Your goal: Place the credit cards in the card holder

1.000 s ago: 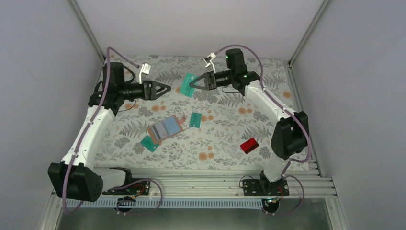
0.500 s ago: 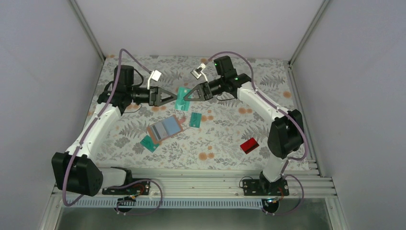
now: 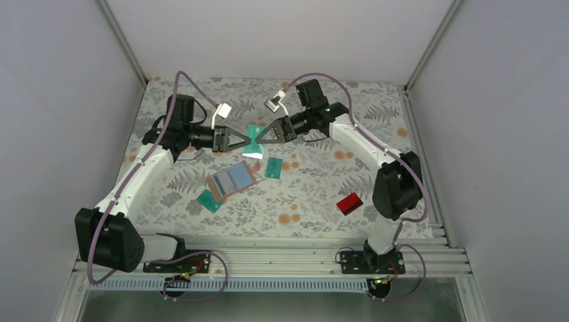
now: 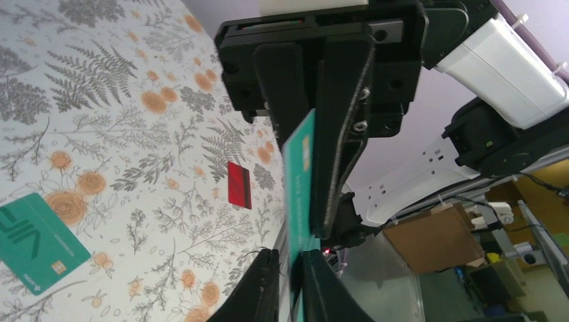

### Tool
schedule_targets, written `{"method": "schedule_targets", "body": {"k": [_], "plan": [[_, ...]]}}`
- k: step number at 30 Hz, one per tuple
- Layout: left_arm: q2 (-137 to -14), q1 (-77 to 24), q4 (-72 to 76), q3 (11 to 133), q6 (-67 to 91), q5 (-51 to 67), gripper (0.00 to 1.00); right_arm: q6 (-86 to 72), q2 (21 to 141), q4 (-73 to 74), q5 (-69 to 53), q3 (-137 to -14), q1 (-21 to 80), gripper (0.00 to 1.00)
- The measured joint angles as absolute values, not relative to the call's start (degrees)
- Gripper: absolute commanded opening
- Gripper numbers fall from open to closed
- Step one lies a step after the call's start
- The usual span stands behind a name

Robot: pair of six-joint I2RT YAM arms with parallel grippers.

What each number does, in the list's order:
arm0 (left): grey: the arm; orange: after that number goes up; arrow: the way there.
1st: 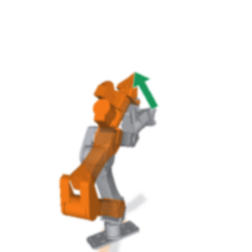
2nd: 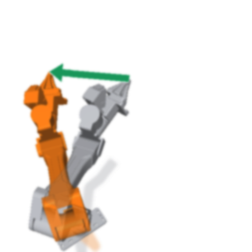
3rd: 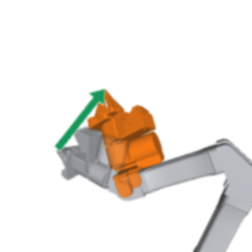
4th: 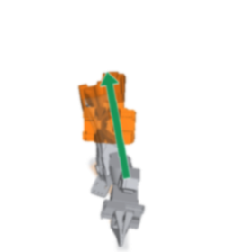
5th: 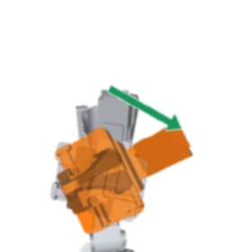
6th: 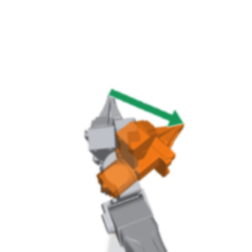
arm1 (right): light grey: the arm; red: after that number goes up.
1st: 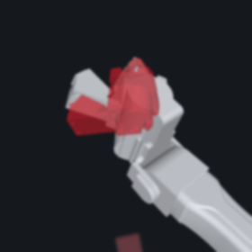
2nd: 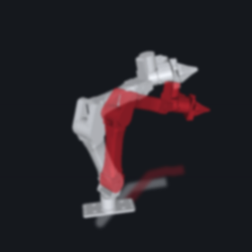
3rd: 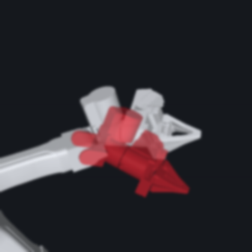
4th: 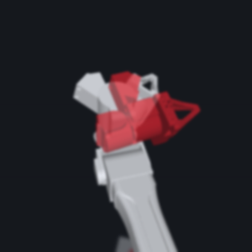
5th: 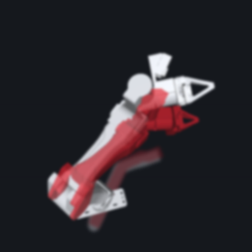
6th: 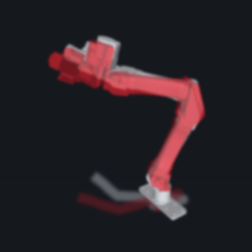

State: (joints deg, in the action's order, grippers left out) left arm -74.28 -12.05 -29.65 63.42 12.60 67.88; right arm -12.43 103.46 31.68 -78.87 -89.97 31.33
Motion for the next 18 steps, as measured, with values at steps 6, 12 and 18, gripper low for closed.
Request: {"method": "schedule_targets", "body": {"k": [6,12,18], "plan": [[-74.4,-12.5,-29.8,63.4,12.8,67.9,0.02,-12.1,104.0,32.9,-78.0,-90.4,31.4,0.26],[-73.5,-12.3,-30.1,60.0,16.1,59.9,0.02,-13.1,105.2,34.2,-70.4,-91.7,31.7,0.43],[-71.5,-9.6,-32.3,52.5,21.3,49.7,0.02,-15.4,110.5,37.2,-54.3,-91.7,32.1,0.51]]}}
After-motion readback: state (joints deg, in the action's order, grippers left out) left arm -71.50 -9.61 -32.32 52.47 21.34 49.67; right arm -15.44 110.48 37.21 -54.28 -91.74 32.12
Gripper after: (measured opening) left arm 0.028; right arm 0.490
